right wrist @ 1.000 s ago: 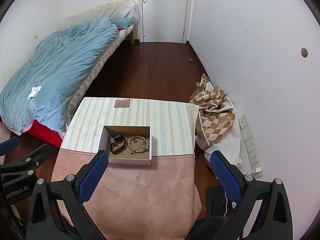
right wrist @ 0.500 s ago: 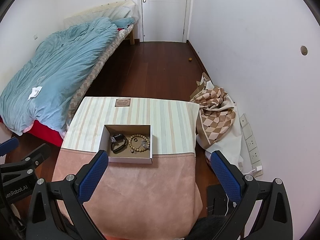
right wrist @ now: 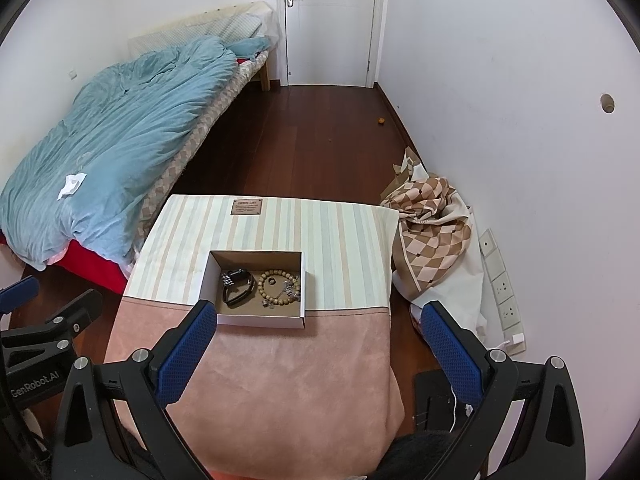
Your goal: Organize jewelry
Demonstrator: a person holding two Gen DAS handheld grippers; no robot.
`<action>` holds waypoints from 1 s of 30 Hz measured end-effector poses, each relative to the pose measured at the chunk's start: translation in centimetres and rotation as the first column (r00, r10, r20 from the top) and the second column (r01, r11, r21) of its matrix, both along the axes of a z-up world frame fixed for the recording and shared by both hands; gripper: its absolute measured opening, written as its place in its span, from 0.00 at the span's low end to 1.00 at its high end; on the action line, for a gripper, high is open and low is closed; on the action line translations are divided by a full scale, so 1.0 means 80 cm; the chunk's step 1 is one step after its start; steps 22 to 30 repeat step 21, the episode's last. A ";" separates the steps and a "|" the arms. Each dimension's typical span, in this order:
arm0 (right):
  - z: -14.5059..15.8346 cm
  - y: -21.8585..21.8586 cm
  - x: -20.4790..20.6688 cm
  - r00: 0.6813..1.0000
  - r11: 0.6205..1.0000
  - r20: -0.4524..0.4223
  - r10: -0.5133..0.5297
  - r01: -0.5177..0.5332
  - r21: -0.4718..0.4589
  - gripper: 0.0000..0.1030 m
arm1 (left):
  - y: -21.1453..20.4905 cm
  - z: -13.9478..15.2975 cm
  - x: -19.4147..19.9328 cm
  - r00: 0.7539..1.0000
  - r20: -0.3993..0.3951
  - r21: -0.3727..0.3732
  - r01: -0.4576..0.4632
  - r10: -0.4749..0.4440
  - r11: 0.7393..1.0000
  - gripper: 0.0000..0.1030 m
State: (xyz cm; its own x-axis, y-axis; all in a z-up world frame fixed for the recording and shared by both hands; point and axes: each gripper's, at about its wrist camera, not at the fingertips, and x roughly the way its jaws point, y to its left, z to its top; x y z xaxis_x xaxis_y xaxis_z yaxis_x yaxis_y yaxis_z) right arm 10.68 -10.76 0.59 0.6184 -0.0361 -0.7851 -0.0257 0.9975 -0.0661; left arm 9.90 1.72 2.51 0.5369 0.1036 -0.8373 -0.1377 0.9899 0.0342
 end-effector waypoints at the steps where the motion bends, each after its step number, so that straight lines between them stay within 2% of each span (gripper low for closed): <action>1: 0.001 0.000 0.000 1.000 1.000 0.000 0.000 0.000 -0.002 1.00 | 0.000 0.001 -0.001 1.000 0.000 -0.001 -0.001 0.001 1.000 1.00; 30: 0.003 0.000 -0.001 1.000 1.000 -0.001 0.003 -0.003 -0.005 1.00 | -0.004 0.003 -0.002 1.000 0.014 -0.010 0.008 -0.008 1.000 1.00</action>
